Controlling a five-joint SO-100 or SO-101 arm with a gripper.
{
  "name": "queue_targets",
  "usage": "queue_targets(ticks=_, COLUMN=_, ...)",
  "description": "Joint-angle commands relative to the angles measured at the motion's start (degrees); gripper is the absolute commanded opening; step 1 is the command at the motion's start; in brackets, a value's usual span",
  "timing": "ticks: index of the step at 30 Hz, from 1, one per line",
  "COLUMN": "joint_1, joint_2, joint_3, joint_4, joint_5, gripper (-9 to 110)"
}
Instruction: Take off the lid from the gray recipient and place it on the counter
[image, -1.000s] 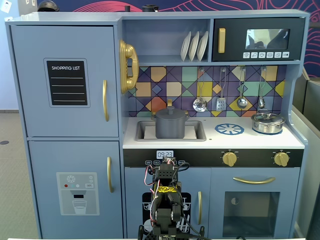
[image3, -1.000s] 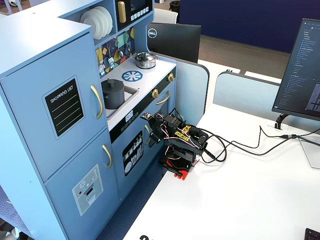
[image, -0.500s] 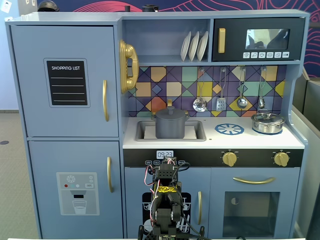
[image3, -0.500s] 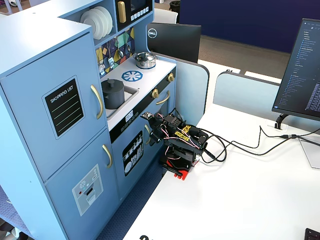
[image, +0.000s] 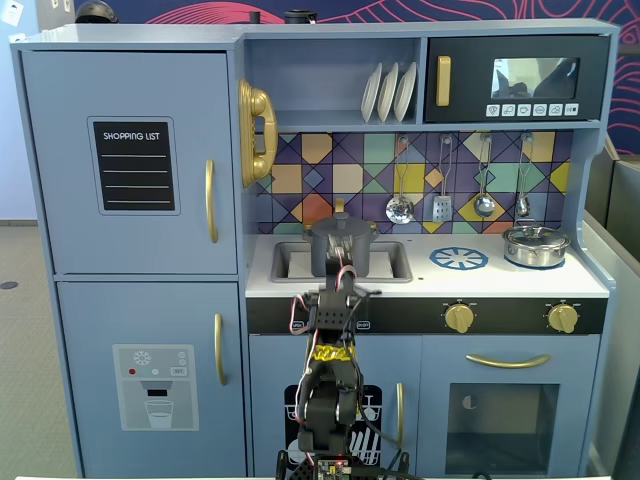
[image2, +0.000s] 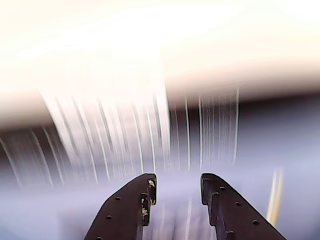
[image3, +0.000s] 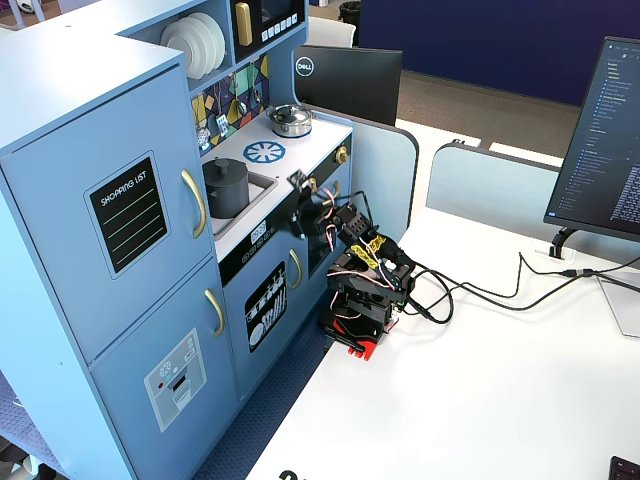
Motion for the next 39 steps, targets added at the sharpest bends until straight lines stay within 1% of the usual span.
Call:
queue_targets(ticks=1, joint_1=-0.7, joint_2=-4.3, joint_3=-10.3, joint_4=-7.3, joint_5=-3.0, gripper=8)
queue_targets(ticks=5, joint_1=-0.1, joint_2=-5.7, joint_3=-13.6, joint_4=-7.7, joint_5=-4.1, gripper=16)
queue_targets(ticks=11, joint_1=-0.9, joint_2=-8.7, joint_3=-14.2, joint_4=-15.5, joint_5=-2.1, gripper=25)
queue_targets(ticks=28, joint_1=-1.4, joint_2=-27.2, joint_3=-20.2, joint_4=-34.5, joint_5=-1.7, gripper=24)
queue_targets(ticks=39, joint_1=-0.9, joint_2=-38.2, joint_3=-26.9, joint_4=-38.6, joint_5=-0.8, gripper=22)
